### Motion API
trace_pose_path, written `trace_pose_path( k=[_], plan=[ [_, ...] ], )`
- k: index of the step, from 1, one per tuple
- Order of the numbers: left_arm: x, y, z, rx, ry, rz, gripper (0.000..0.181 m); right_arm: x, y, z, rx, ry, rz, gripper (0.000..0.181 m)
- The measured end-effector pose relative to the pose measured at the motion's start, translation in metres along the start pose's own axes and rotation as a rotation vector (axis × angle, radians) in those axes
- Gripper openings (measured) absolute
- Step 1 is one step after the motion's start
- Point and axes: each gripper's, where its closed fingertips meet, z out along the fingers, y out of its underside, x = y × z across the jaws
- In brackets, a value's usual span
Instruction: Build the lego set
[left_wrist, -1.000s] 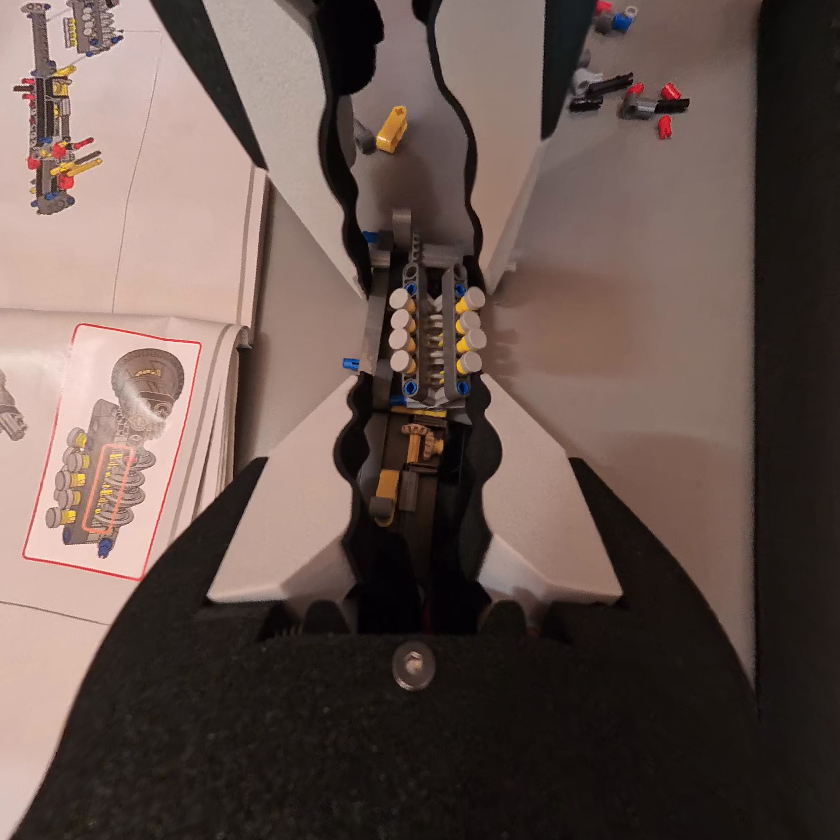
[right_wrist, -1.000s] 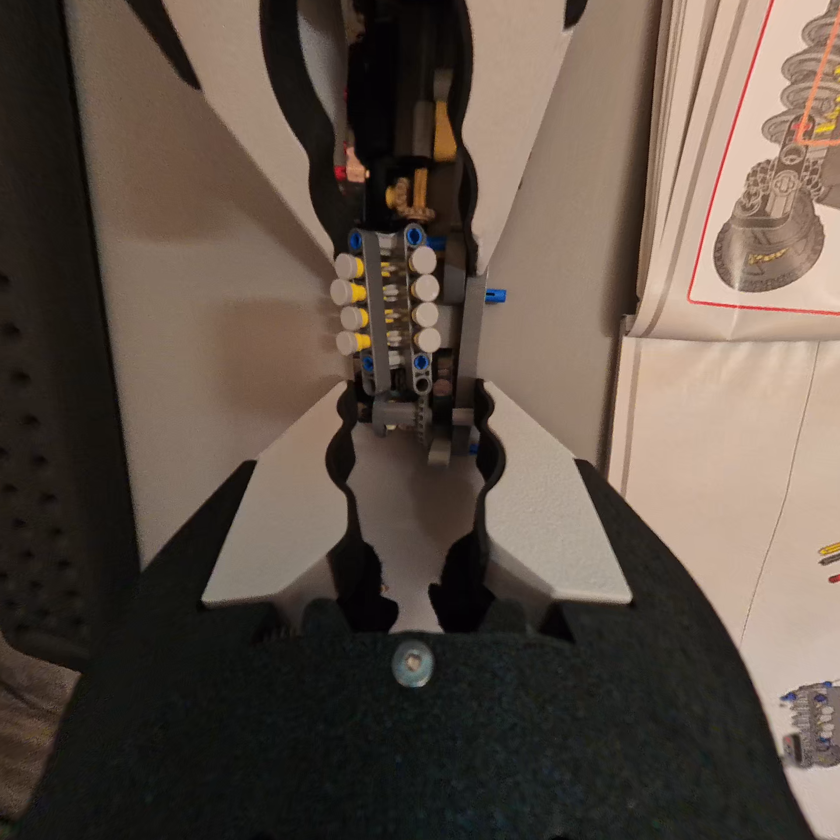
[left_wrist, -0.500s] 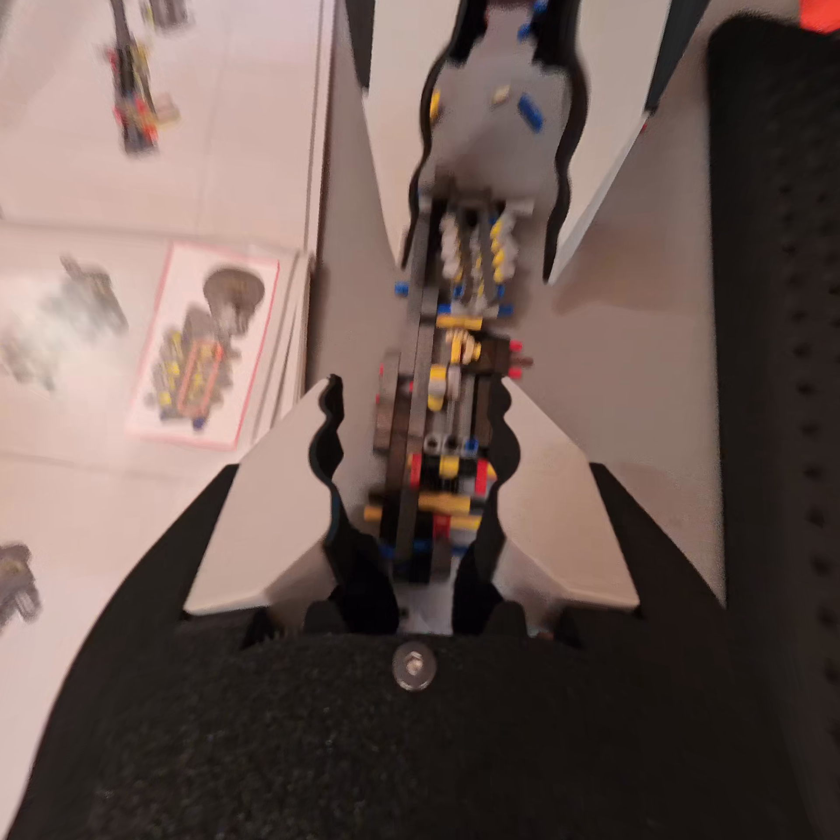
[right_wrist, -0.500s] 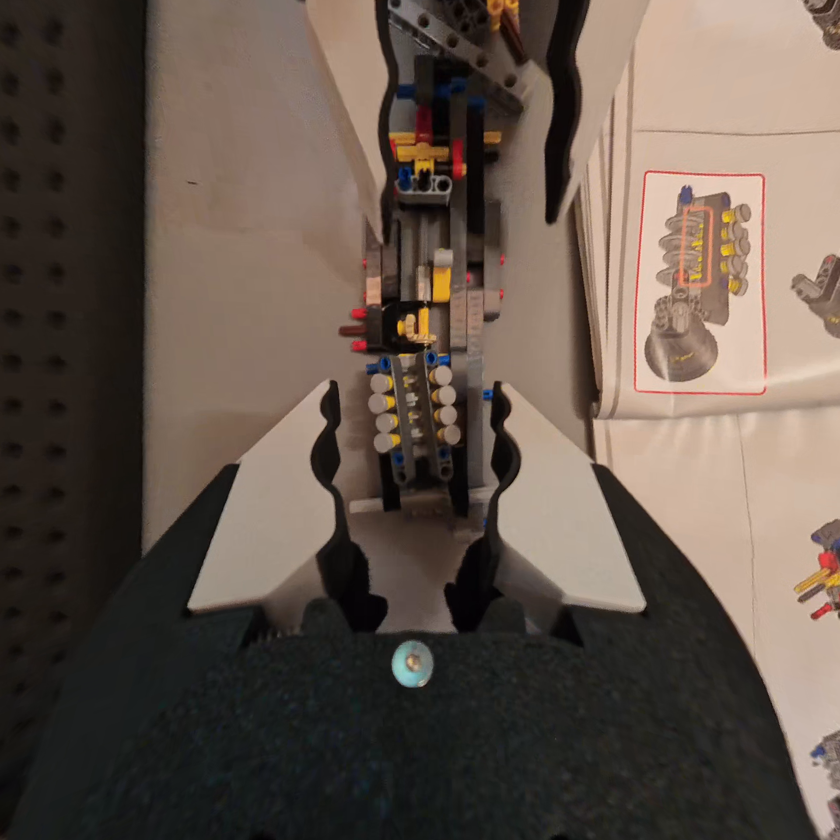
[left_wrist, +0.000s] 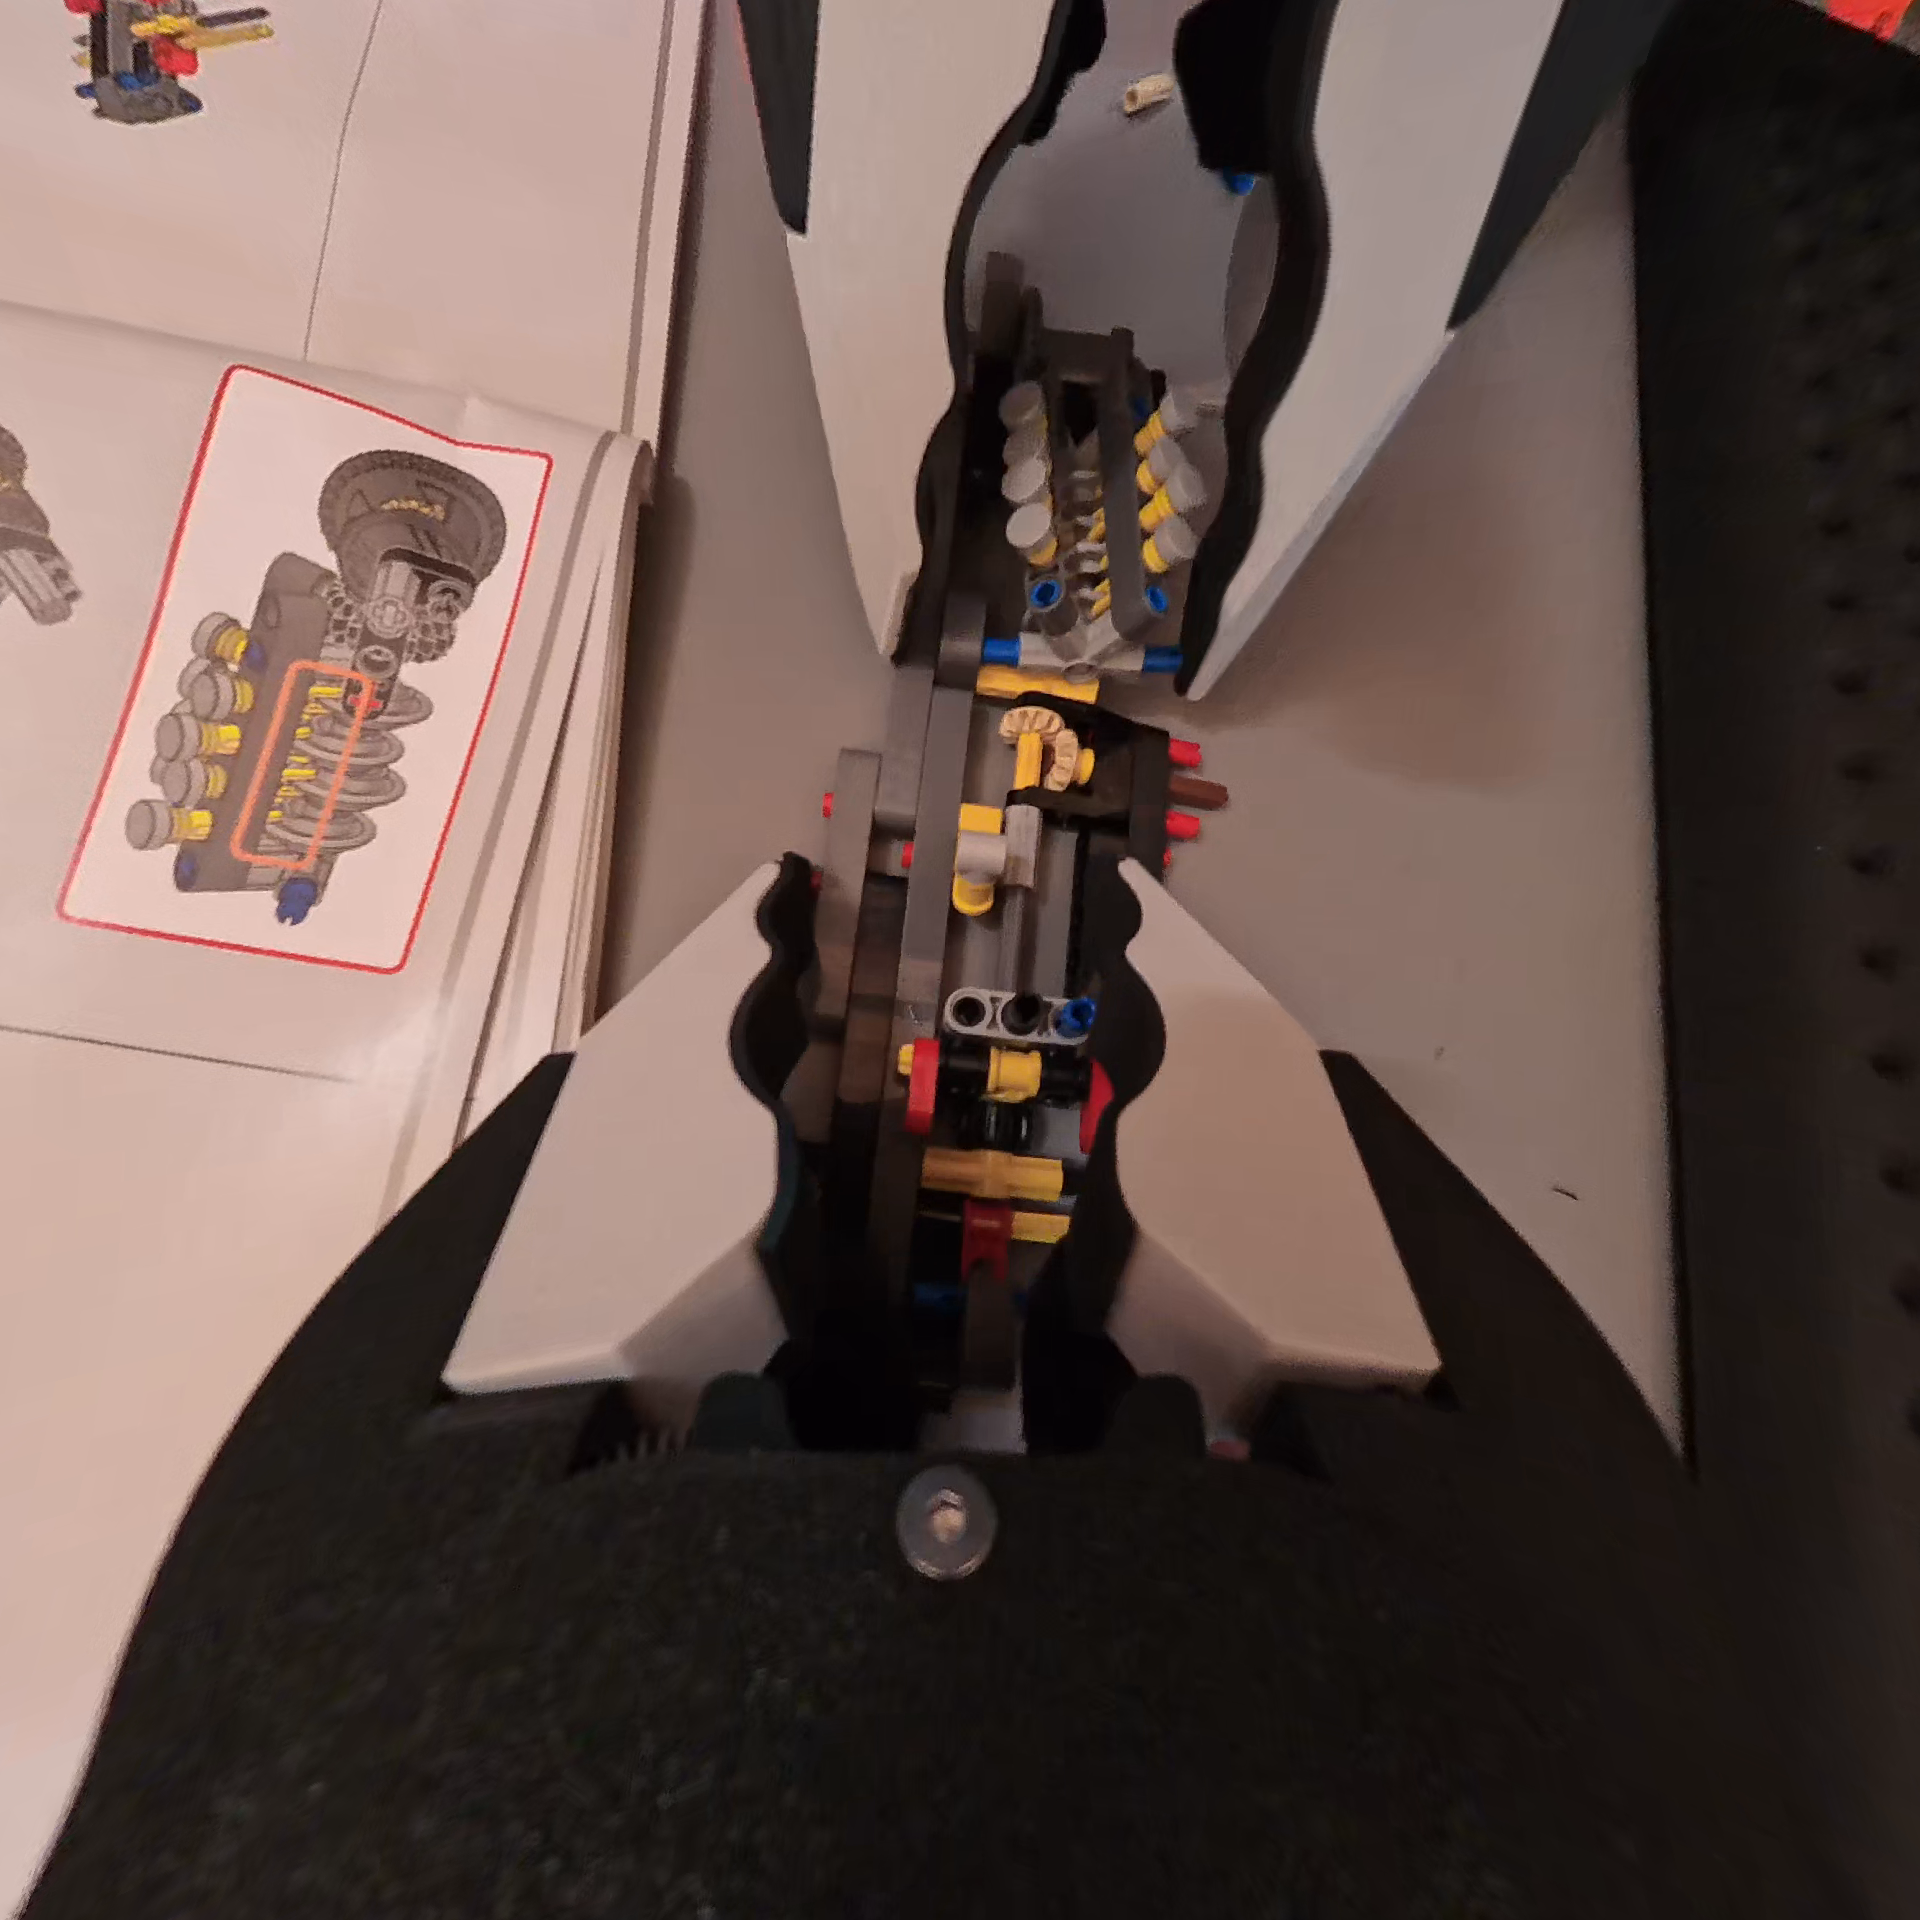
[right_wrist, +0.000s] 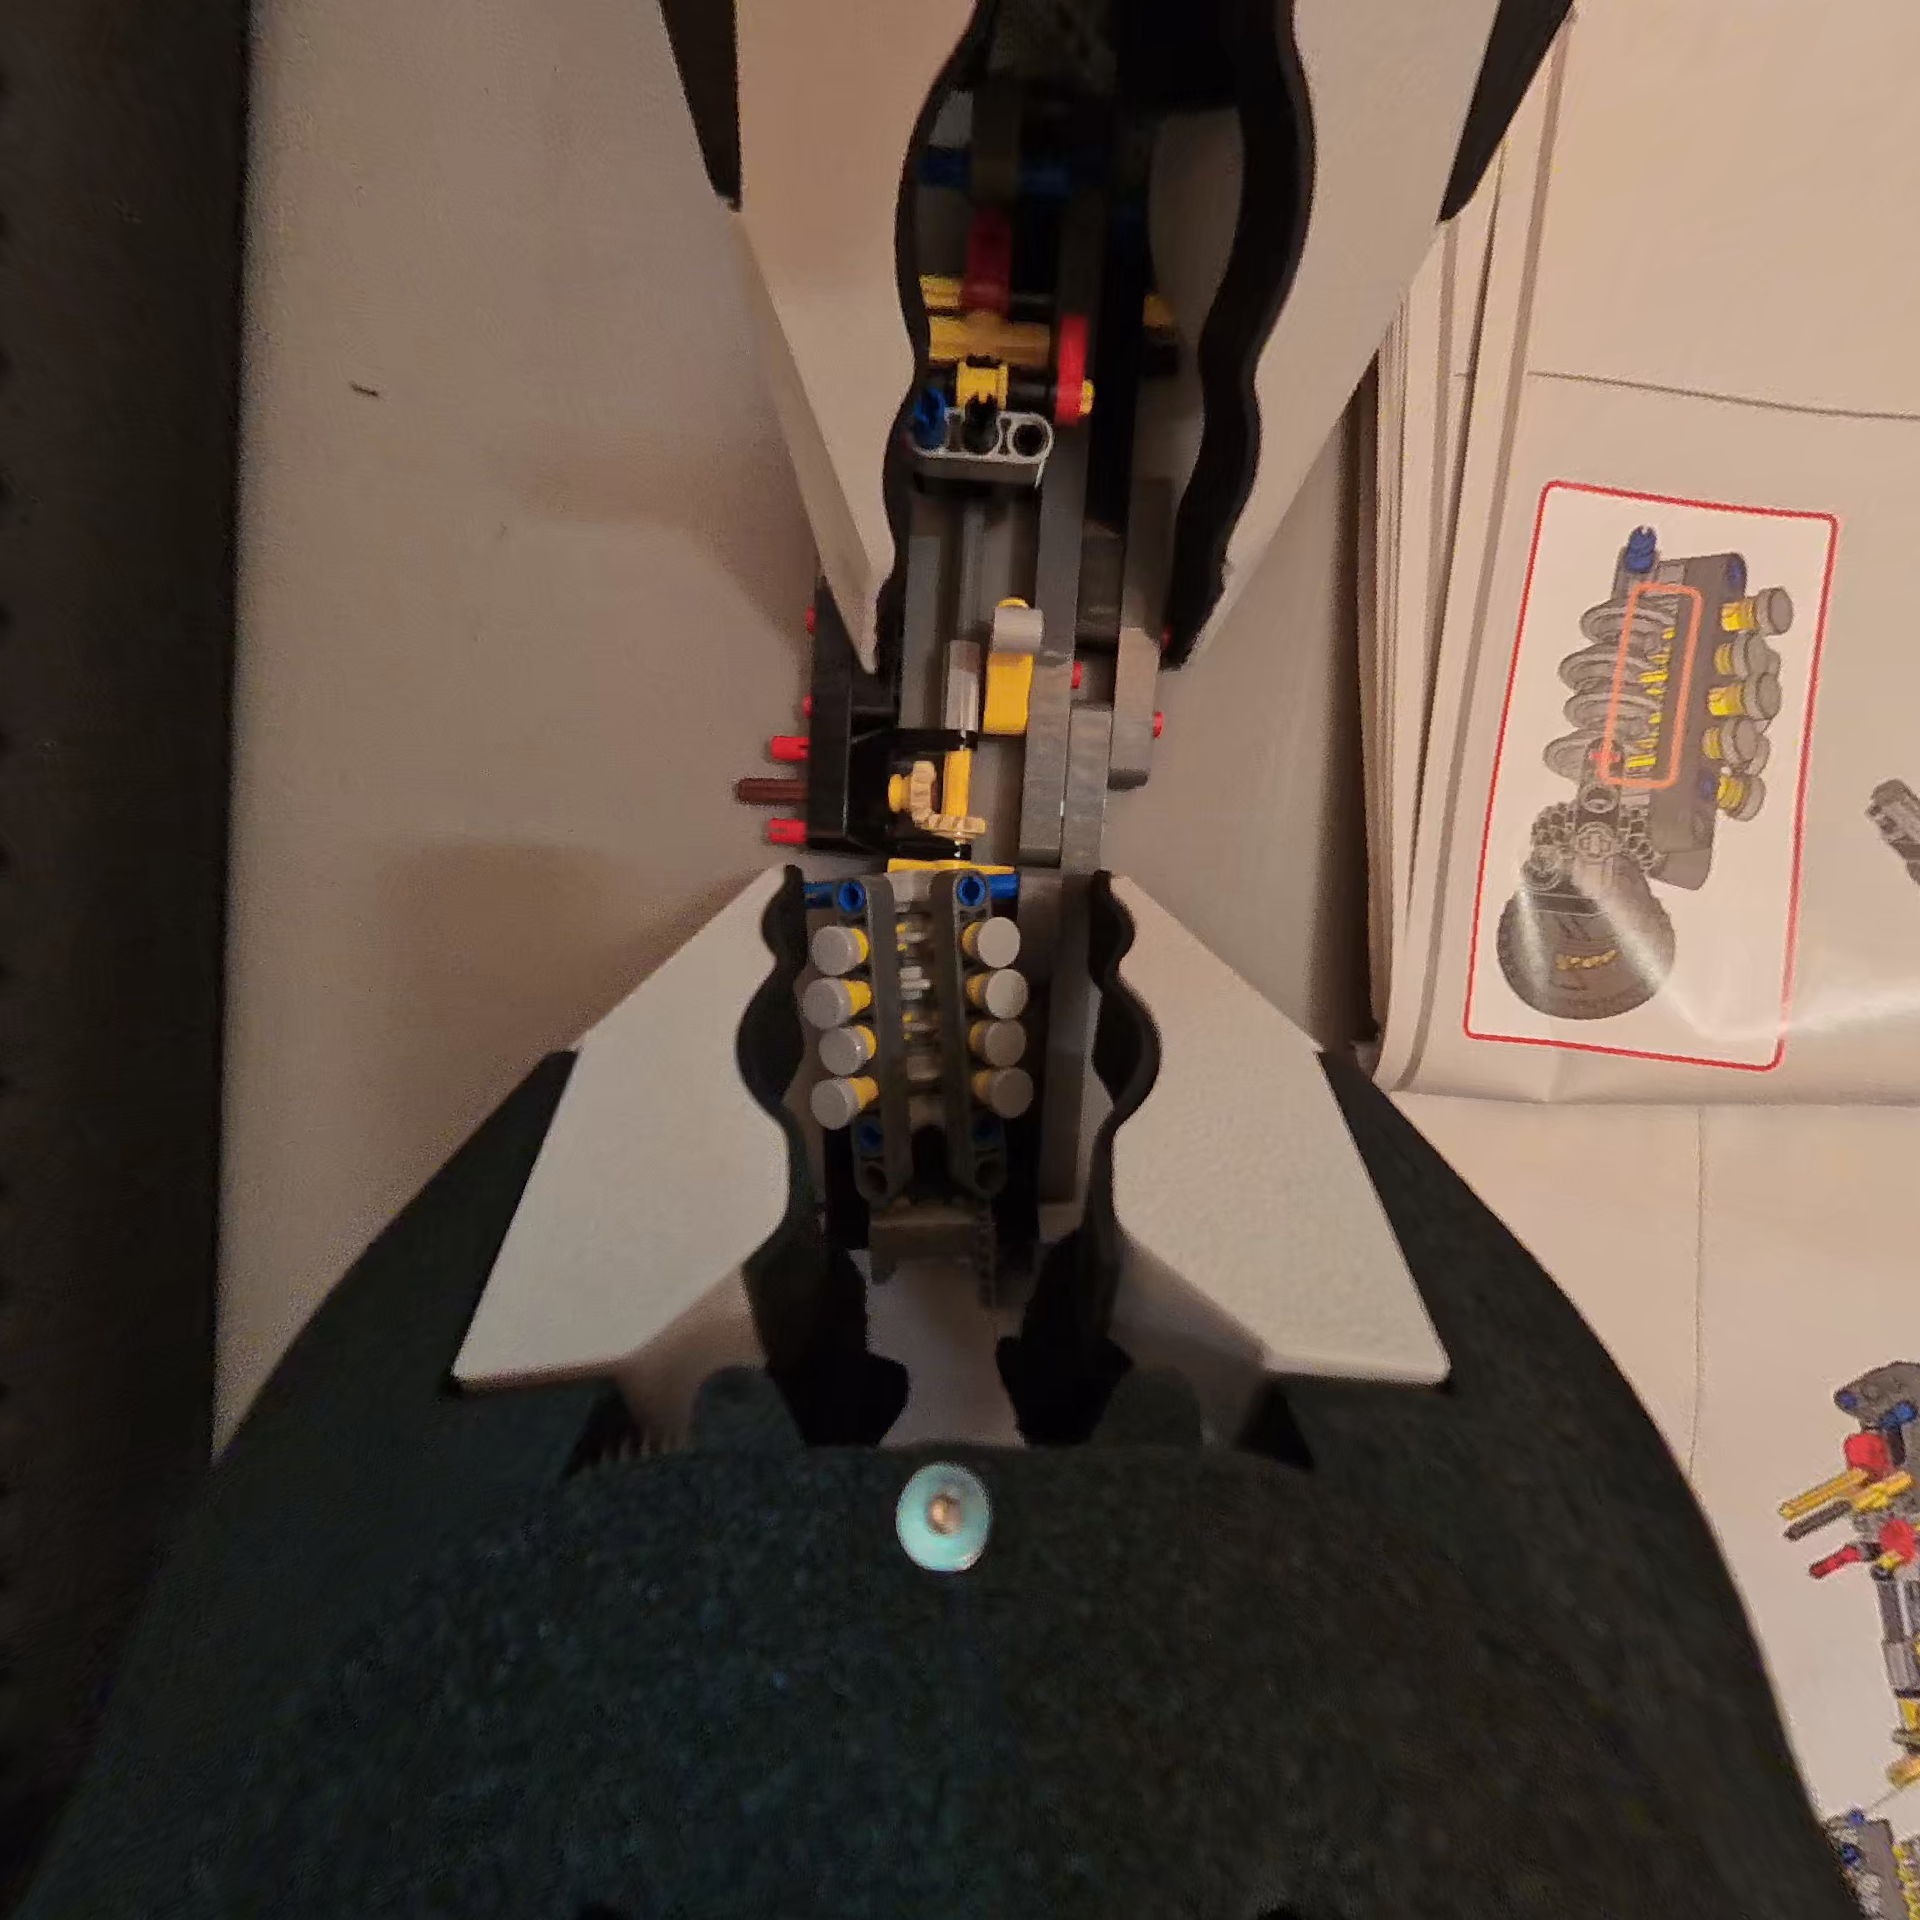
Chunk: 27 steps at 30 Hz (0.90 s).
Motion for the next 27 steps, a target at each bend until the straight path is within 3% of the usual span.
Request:
trace_pose_path(
  k=[19, 21, 24, 27],
  plan=[
    [0.001, -0.002, 0.002, 0.016, -0.007, -0.007, 0.051, 0.003, 0.002, -0.002, 0.019, 0.025, 0.059, 0.046],
    [0.001, -0.003, 0.003, 0.015, -0.007, -0.006, 0.050, 0.001, -0.004, -0.011, 0.081, 0.021, 0.088, 0.042],
    [0.001, -0.003, 0.003, 0.014, -0.005, 0.000, 0.051, -0.006, -0.017, -0.041, 0.229, 0.032, 0.158, 0.051],
    [0.001, -0.003, 0.003, 0.010, -0.006, 0.013, 0.051, -0.007, 0.019, -0.054, 0.210, 0.124, 0.238, 0.054]
  ],
)
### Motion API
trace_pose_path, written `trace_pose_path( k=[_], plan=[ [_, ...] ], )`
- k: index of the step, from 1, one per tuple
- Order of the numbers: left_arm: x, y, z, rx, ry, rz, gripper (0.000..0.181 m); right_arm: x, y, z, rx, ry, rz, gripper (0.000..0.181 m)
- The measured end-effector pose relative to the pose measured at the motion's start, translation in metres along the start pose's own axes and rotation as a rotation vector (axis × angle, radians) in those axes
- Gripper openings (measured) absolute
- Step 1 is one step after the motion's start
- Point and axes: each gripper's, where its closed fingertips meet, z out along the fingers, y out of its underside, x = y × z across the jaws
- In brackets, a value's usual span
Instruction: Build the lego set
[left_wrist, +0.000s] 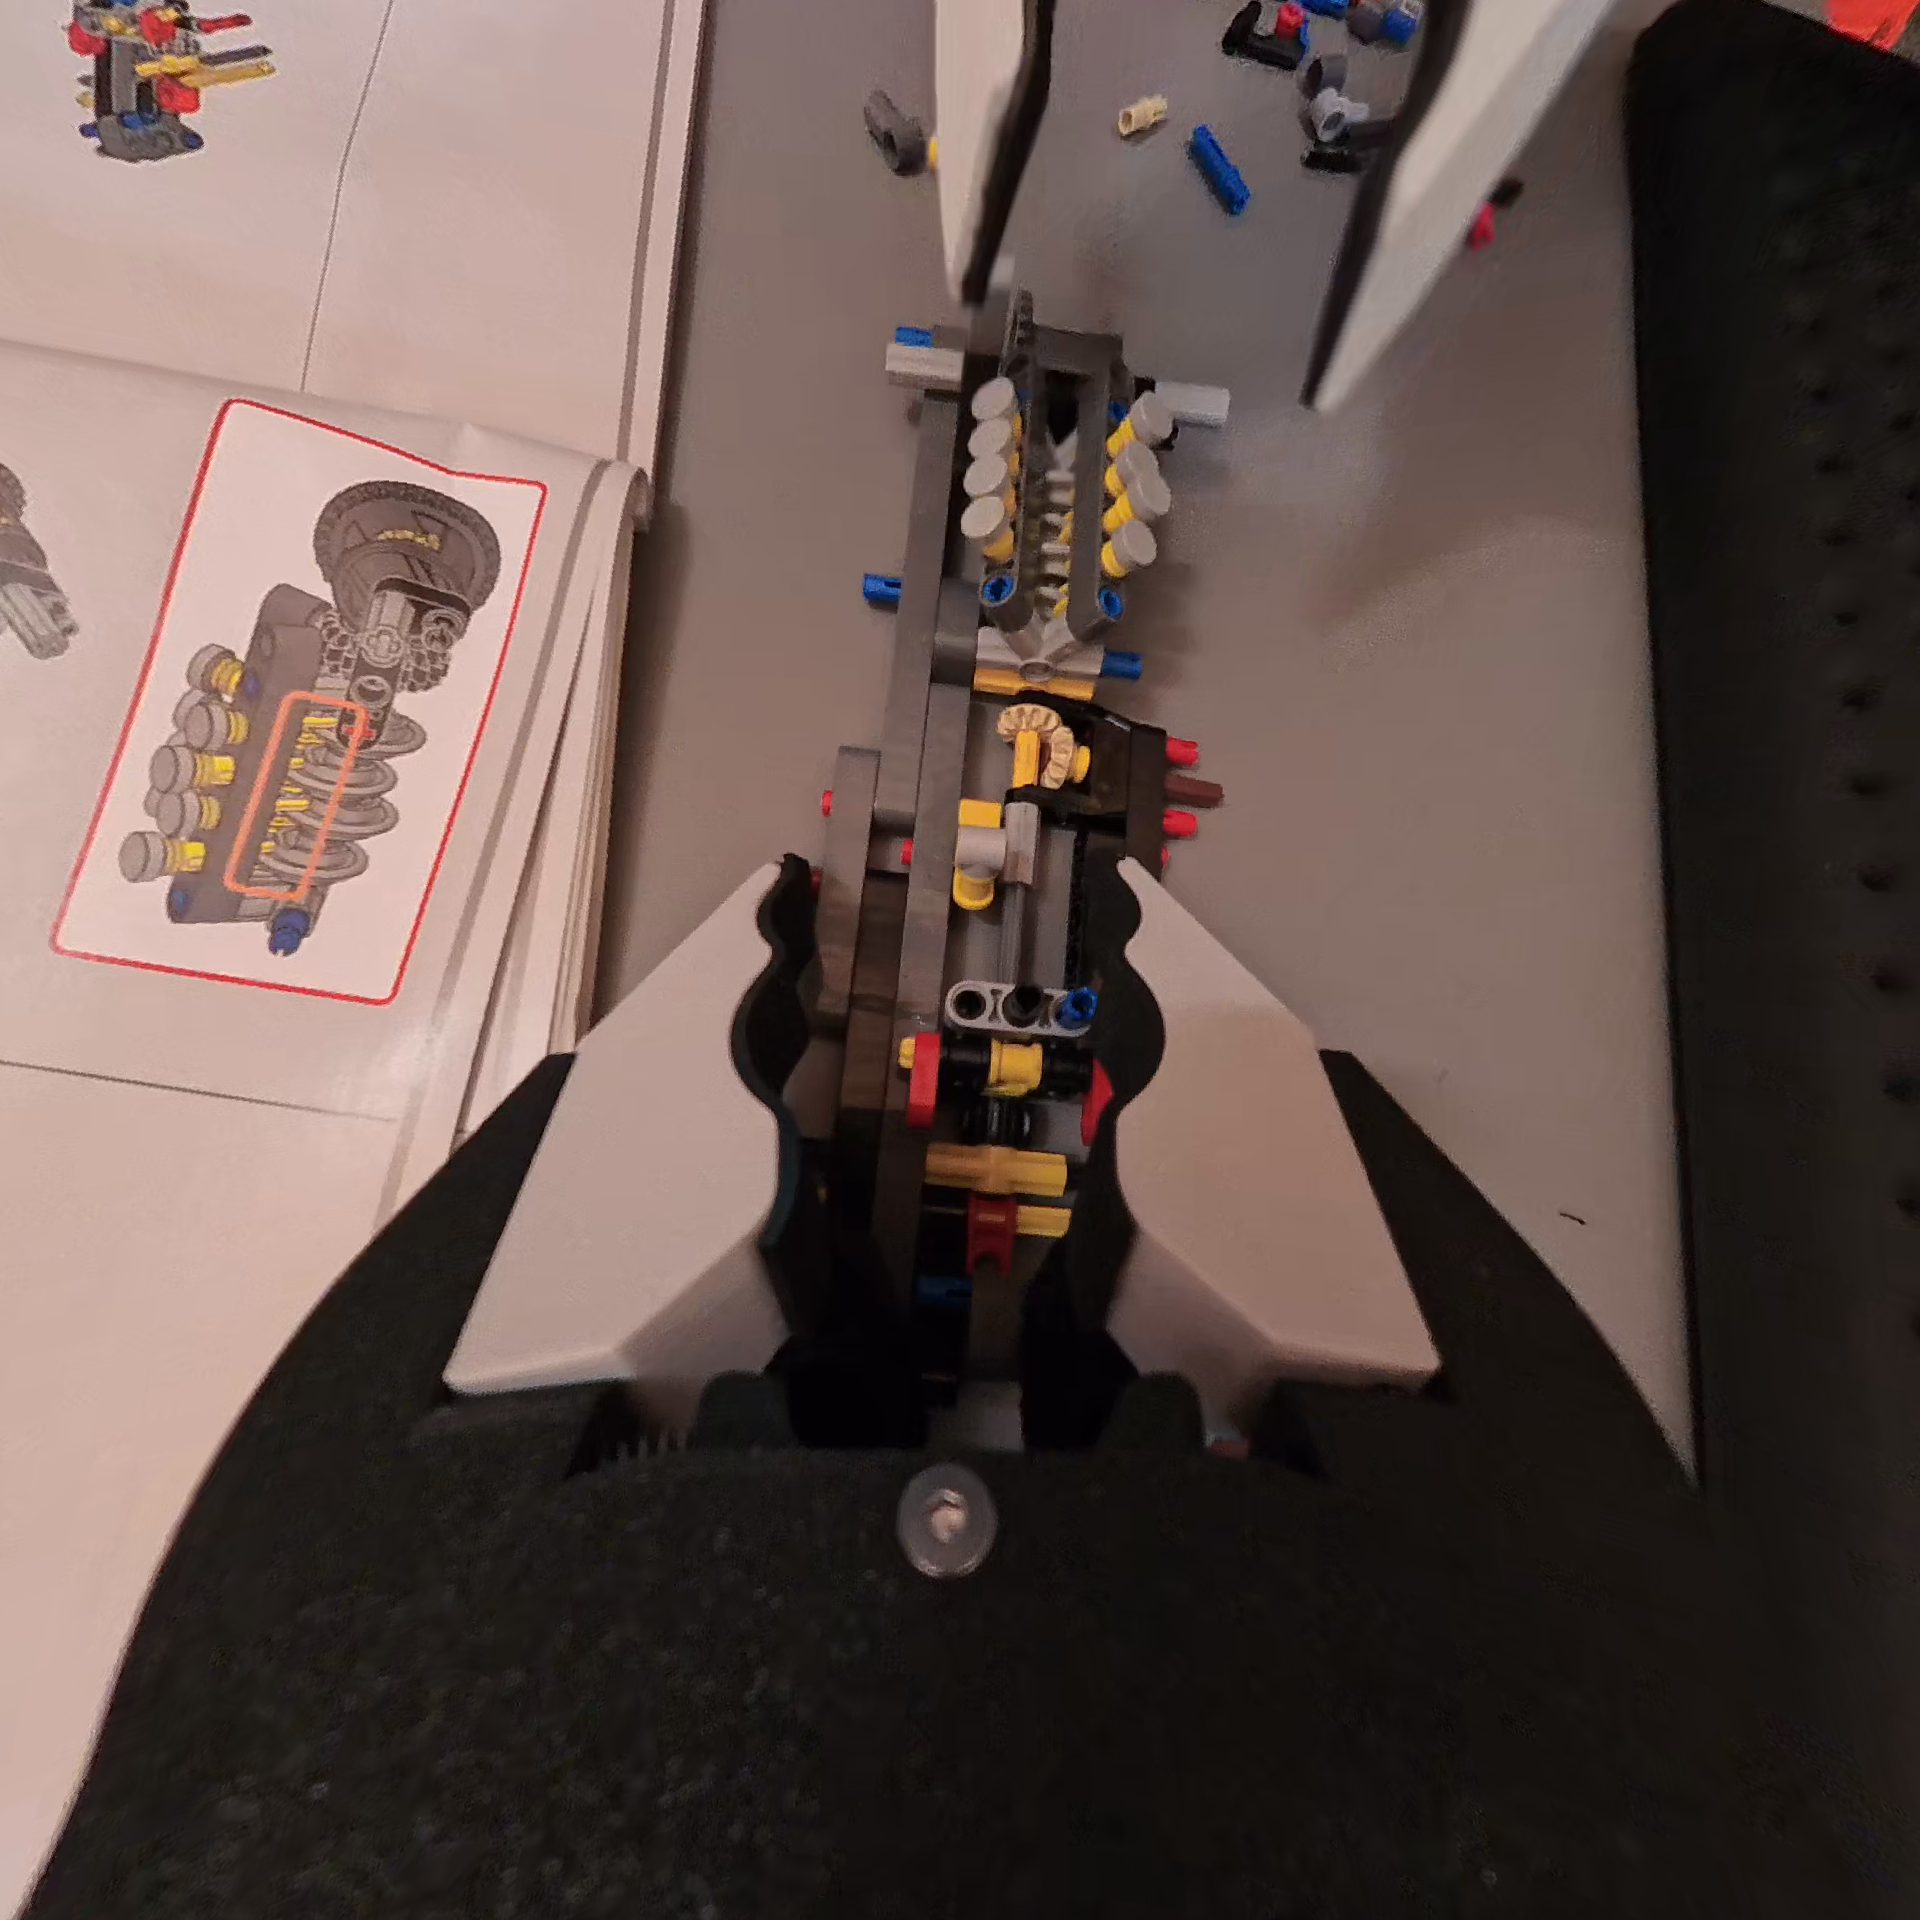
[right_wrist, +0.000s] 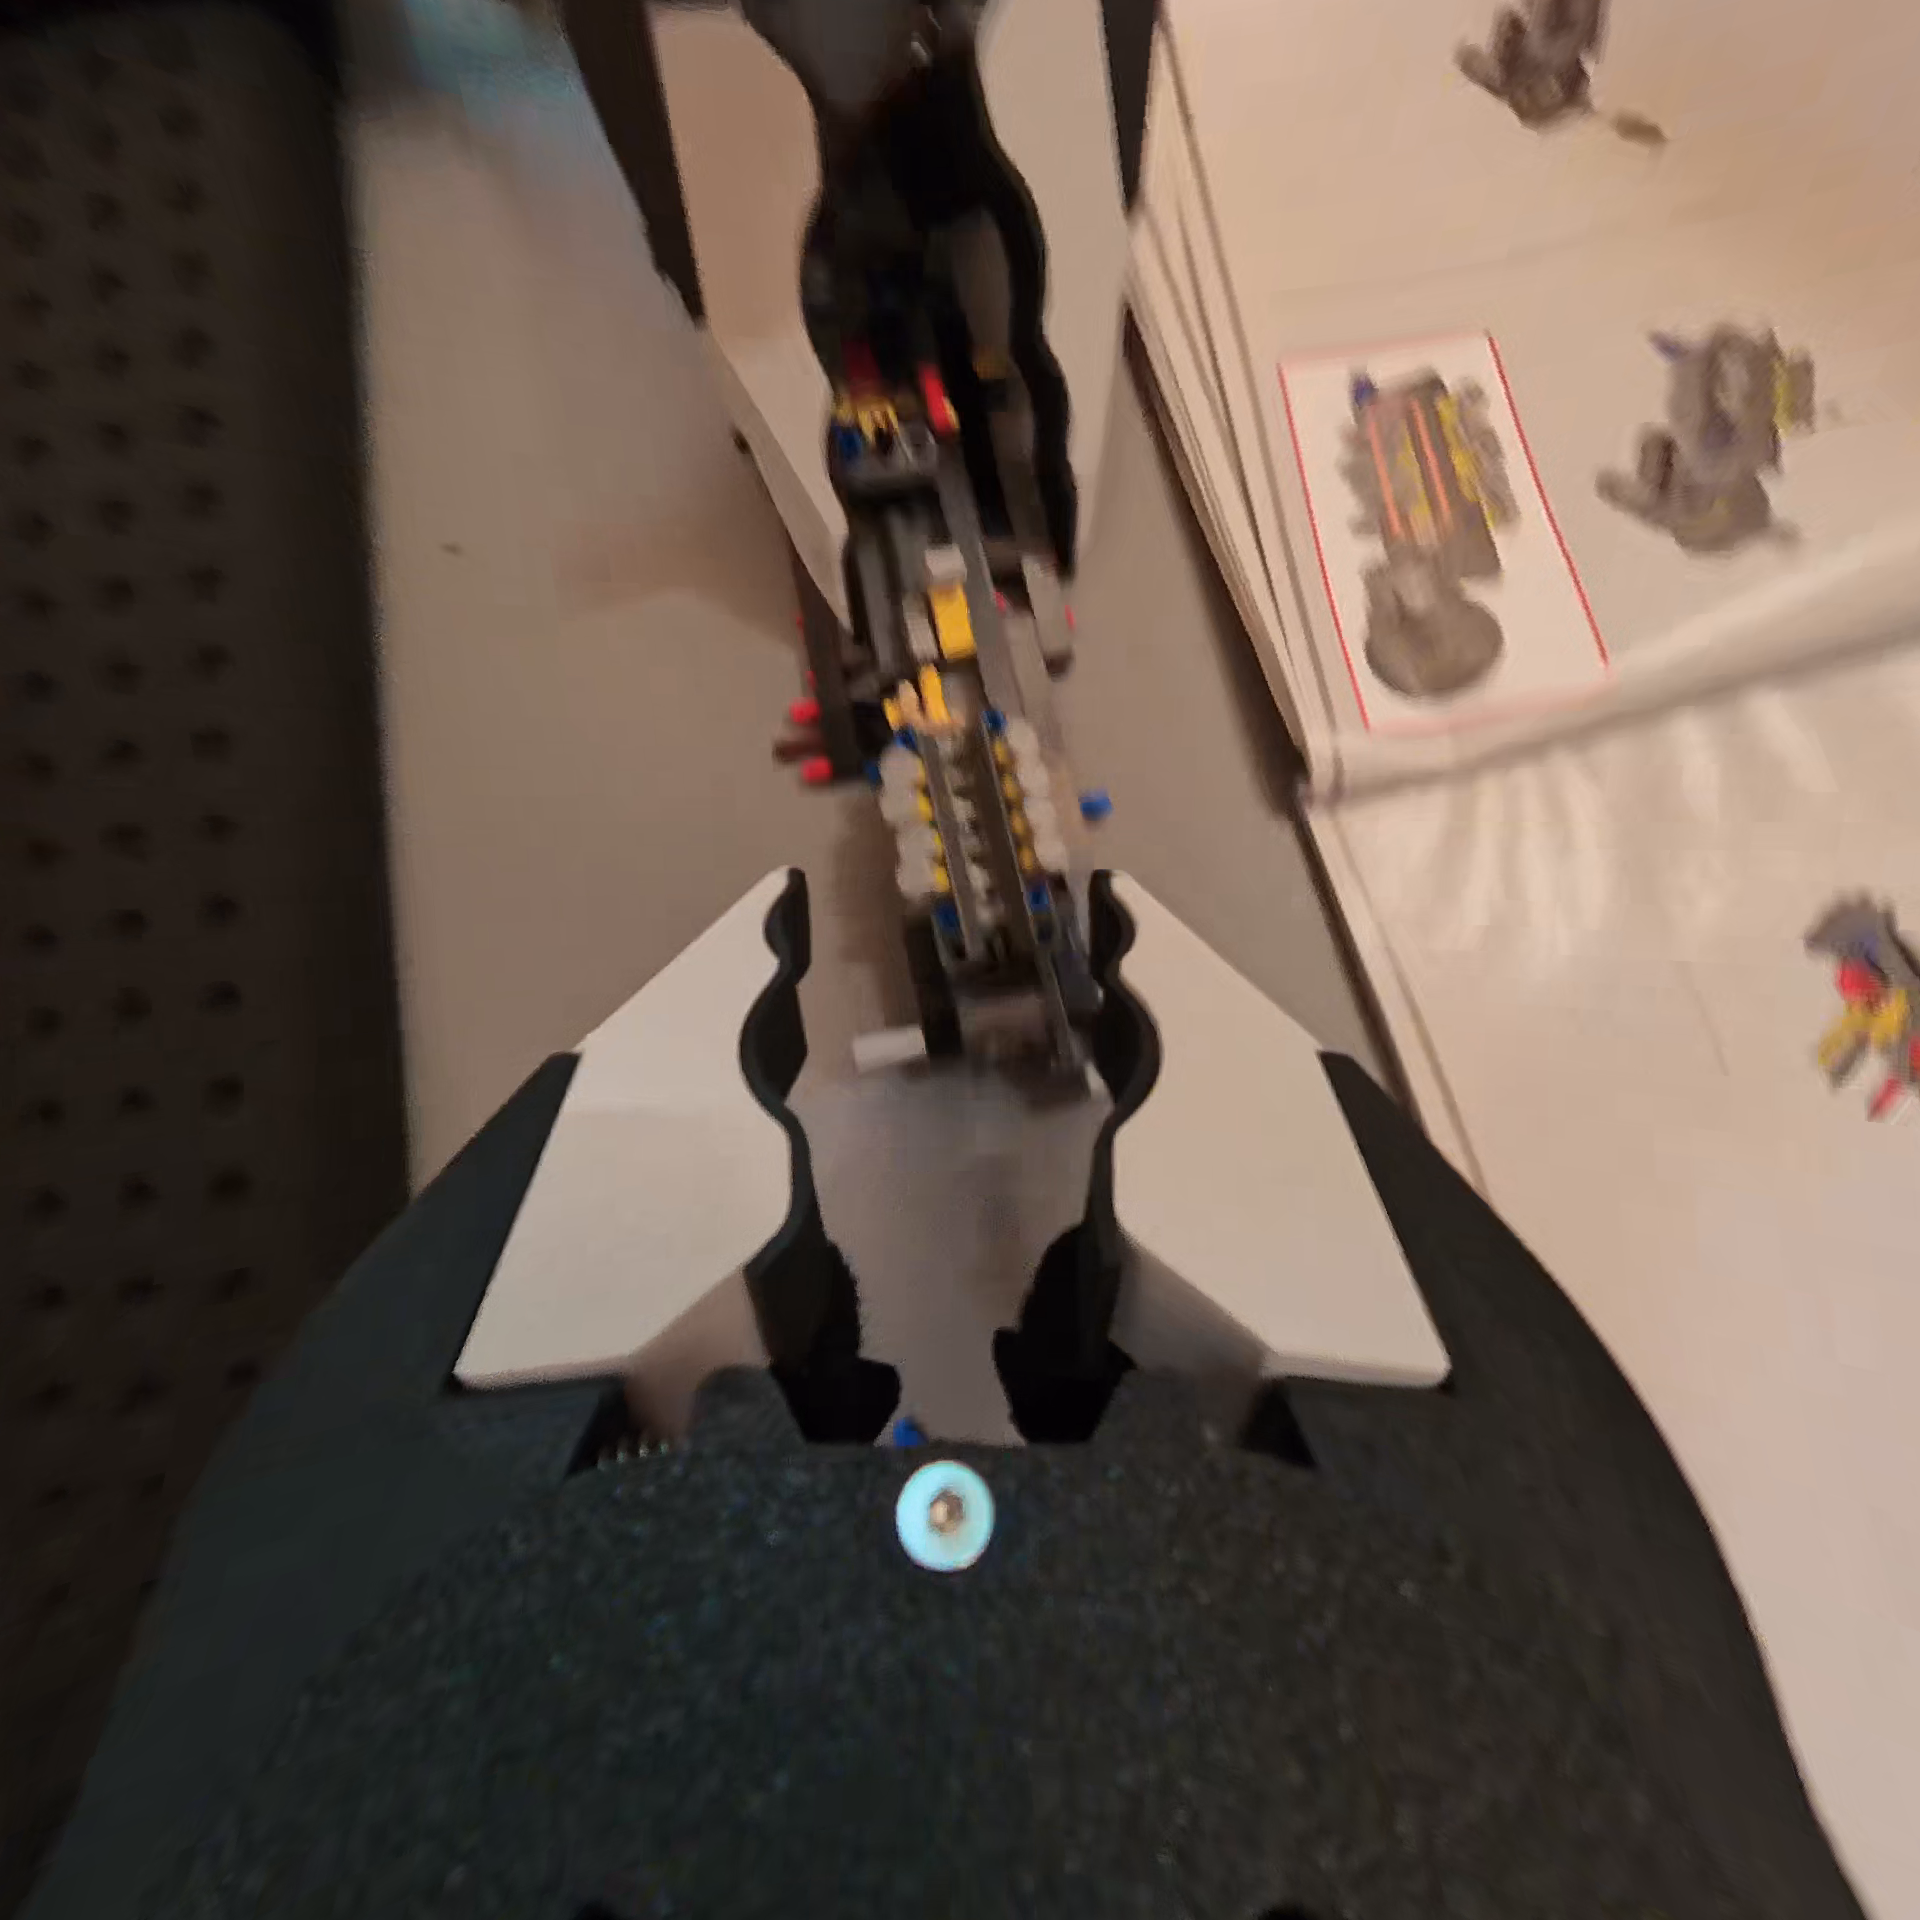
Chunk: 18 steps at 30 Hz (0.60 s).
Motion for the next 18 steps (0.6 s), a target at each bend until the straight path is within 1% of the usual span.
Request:
trace_pose_path(
  k=[1, 3, 5, 7, 10, 12, 14, 17, 18],
  plan=[
    [0.000, 0.000, 0.000, -0.001, -0.004, 0.008, 0.051, 0.001, 0.009, -0.003, 0.023, 0.026, 0.016, 0.053],
    [0.000, -0.001, 0.000, -0.007, -0.018, 0.027, 0.050, 0.003, 0.013, -0.009, 0.131, 0.056, 0.034, 0.052],
    [-0.001, -0.003, -0.001, -0.005, -0.036, 0.045, 0.051, 0.012, 0.021, -0.013, 0.178, 0.109, 0.061, 0.048],
    [-0.001, -0.005, -0.003, 0.002, -0.045, 0.048, 0.051, 0.018, 0.024, -0.016, 0.238, 0.113, 0.131, 0.050],
    [-0.005, -0.009, -0.015, 0.034, -0.061, 0.034, 0.053, 0.022, 0.028, -0.016, 0.383, 0.129, 0.191, 0.057],
    [-0.010, -0.015, -0.029, 0.100, -0.064, -0.009, 0.053, 0.021, 0.039, -0.011, 0.343, 0.145, 0.224, 0.057],
    [-0.017, -0.012, -0.045, 0.145, -0.077, -0.079, 0.056, 0.021, 0.049, -0.005, 0.271, 0.163, 0.219, 0.056],
    [-0.026, 0.009, -0.072, 0.184, -0.164, -0.167, 0.057, 0.025, 0.055, 0.000, 0.199, 0.196, 0.217, 0.050],
    [-0.026, 0.016, -0.080, 0.203, -0.191, -0.195, 0.056, 0.025, 0.054, 0.000, 0.188, 0.206, 0.210, 0.046]
  ],
)
